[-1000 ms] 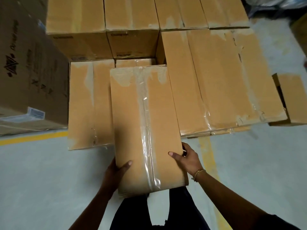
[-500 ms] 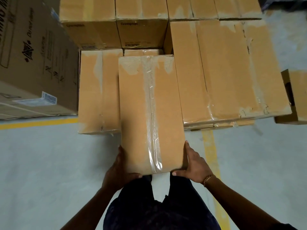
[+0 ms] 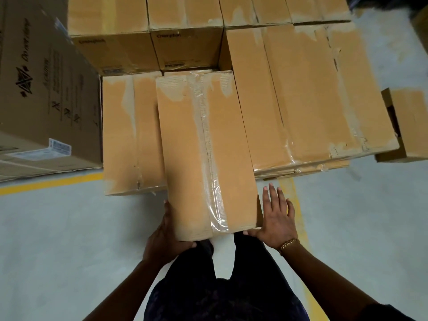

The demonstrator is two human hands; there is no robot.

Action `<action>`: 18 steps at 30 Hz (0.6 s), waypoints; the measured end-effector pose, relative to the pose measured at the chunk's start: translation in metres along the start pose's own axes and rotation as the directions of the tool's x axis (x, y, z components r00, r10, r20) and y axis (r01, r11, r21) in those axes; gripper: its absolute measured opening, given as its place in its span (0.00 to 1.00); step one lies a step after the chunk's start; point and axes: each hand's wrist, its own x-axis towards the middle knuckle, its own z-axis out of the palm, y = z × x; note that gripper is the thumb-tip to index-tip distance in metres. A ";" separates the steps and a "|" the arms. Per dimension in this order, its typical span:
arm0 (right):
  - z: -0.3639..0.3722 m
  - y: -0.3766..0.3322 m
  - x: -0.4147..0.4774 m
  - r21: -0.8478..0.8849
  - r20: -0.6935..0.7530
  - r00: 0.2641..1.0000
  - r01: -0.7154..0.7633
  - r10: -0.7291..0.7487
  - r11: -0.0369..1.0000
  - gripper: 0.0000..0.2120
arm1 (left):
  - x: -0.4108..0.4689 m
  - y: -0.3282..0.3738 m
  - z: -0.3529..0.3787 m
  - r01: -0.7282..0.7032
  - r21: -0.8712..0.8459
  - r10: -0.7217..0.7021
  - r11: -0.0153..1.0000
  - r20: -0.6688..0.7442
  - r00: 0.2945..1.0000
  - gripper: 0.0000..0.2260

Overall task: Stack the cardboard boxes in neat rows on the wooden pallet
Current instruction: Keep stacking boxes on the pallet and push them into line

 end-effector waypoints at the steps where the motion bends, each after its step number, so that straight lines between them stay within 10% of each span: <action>1: -0.002 -0.001 0.004 -0.010 -0.024 1.000 -0.005 0.005 1.000 0.69 | 0.004 0.002 -0.003 -0.006 -0.001 0.006 1.000 -0.011 1.000 0.72; 18: -0.050 -0.009 0.079 -0.066 -0.027 0.998 0.060 -0.062 0.996 0.72 | 0.067 0.027 -0.044 0.042 0.023 -0.040 0.999 -0.078 0.996 0.70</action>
